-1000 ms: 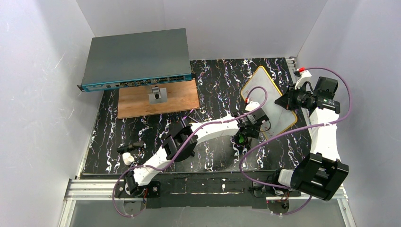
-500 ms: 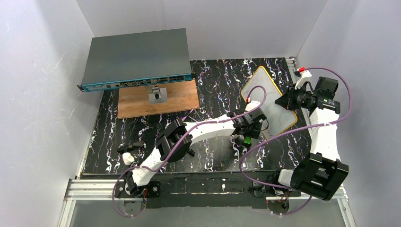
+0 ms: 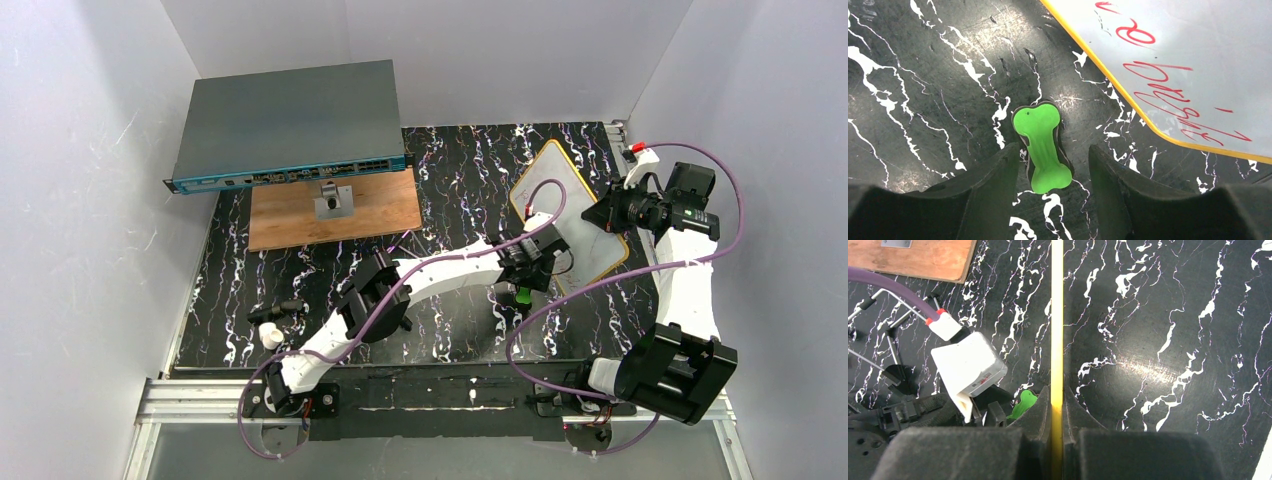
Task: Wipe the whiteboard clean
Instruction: Pick up the whiteboard eraser from the center of the board.
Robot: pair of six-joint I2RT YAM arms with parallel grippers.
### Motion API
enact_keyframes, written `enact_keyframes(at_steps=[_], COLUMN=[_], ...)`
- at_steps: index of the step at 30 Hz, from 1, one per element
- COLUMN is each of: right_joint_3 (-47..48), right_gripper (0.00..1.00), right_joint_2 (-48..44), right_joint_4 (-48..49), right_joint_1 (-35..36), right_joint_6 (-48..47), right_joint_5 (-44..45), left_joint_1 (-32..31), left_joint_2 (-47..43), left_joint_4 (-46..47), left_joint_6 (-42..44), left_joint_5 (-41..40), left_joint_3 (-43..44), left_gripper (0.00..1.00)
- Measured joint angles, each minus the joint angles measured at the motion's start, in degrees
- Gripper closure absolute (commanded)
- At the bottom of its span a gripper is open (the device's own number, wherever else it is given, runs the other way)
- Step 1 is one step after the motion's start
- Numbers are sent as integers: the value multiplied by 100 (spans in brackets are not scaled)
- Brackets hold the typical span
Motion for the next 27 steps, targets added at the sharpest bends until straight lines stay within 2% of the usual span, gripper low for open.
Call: enact_keyframes(at_steps=[8, 15, 23, 27], right_joint_3=[0, 0, 0, 0], right_gripper=[99, 99, 99, 99], right_joint_2=[0, 0, 0, 0], right_joint_4=[0, 0, 0, -2], right_joint_1=[0, 0, 0, -4], right_joint_6=[-2, -13, -20, -35], right_joint_5=[0, 0, 0, -2], left_joint_1=[0, 0, 2, 26], left_joint_2=[415, 457, 457, 457], left_joint_4=[-304, -407, -407, -308], left_joint_6=[2, 0, 28, 85], left_joint_5=[2, 48, 146, 251], left_joint_3=[234, 249, 249, 186], left_gripper=[50, 67, 64, 75])
